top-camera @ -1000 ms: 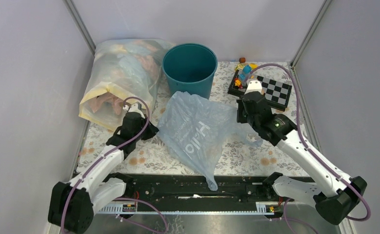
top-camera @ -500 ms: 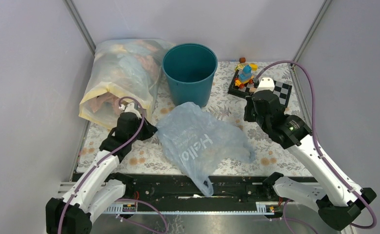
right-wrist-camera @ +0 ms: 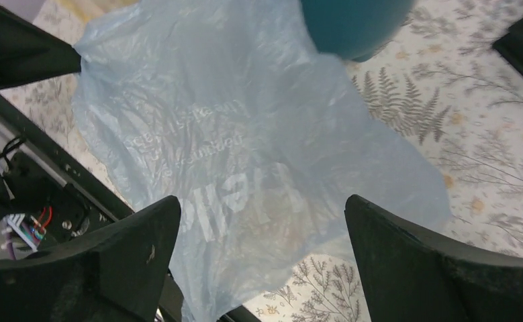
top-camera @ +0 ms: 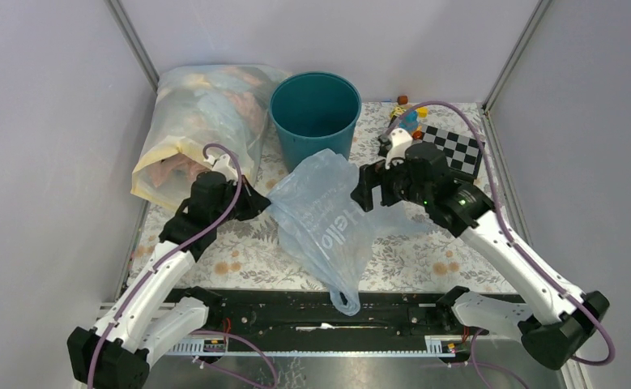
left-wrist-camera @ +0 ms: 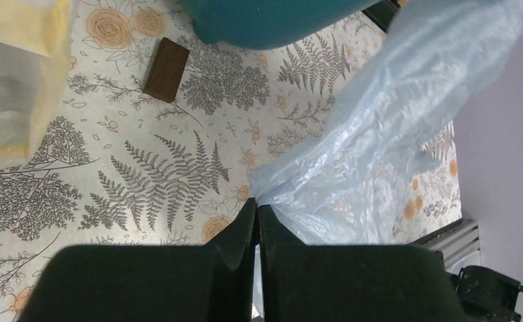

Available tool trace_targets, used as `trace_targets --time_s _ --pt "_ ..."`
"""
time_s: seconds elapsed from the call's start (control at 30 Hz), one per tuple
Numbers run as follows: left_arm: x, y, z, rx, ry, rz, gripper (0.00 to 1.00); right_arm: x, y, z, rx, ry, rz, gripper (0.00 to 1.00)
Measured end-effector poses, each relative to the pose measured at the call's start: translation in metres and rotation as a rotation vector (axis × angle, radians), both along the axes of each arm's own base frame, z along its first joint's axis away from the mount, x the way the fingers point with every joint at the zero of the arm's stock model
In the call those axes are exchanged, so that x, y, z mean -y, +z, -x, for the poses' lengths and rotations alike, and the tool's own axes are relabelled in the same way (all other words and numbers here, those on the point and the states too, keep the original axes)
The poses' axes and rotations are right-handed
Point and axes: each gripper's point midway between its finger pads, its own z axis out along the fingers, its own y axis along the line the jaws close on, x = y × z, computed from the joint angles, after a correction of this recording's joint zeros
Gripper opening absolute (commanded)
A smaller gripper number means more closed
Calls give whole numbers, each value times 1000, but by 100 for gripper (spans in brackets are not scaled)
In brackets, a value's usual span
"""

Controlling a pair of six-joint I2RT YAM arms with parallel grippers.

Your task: Put the trash bags into the trash bin

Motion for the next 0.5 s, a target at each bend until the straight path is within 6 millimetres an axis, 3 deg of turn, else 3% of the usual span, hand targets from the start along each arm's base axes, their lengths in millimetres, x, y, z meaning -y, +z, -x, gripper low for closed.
trace_targets --time_s 0.13,0.5 --pt "3 -6 3 -10 -23 -23 0 -18 -24 -12 -15 62 10 100" --pt "2 -24 -4 -45 -16 -58 0 -47 -50 -67 104 78 40 100"
